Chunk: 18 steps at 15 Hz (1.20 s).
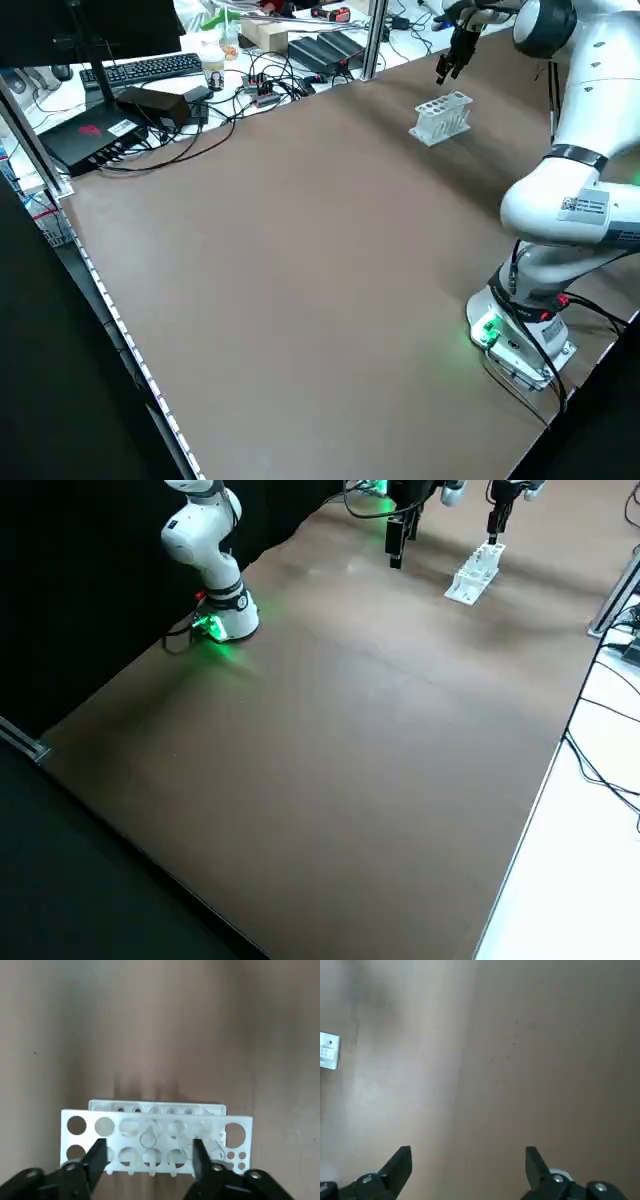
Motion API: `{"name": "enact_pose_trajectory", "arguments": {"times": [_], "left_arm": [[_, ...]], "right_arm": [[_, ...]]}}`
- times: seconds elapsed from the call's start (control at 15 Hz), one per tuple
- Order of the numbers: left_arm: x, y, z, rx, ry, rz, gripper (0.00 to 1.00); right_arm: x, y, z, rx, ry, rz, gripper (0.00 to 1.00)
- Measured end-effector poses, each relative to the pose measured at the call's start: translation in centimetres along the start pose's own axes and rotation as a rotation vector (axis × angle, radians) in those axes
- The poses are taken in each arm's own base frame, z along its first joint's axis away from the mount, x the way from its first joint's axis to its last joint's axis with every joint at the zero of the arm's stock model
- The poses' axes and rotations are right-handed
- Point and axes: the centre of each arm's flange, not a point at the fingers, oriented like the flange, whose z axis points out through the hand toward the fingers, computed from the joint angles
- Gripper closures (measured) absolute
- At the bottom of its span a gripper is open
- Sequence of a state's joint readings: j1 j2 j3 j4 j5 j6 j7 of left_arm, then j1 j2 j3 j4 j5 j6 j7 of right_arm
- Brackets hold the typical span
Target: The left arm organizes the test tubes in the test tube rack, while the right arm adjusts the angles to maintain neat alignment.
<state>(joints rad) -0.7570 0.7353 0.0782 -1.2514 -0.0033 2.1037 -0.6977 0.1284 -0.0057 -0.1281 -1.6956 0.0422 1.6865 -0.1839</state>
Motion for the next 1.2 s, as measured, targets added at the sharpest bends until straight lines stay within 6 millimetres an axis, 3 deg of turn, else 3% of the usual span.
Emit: {"name": "enact_pose_trajectory", "arguments": {"times": [0.13, 0.2, 0.6, 0.87, 1.2], "left_arm": [[0.8, -0.5, -1.2, -0.007, 0.018, 0.004, 0.09], [2.2, -2.1, -4.0, -0.017, 0.039, 0.0, 0.01], [4.8, -10.4, -16.3, 0.003, 0.015, 0.023, 0.0], [5.5, -15.6, -20.8, 0.023, -0.019, 0.075, 0.0], [5.4, -25.6, -26.6, 0.045, -0.097, 0.166, 0.0]], "right_arm": [[0.0, -0.2, 0.0, 0.0, -0.001, -0.004, 0.0], [0.1, -1.2, 0.2, 0.001, -0.009, -0.022, 0.0], [0.6, -8.5, 2.1, 0.011, -0.089, -0.151, 0.0], [0.9, -13.4, 3.5, 0.008, -0.113, -0.234, 0.0], [1.2, -19.9, 6.3, 0.067, -0.154, -0.32, 0.0]]}}
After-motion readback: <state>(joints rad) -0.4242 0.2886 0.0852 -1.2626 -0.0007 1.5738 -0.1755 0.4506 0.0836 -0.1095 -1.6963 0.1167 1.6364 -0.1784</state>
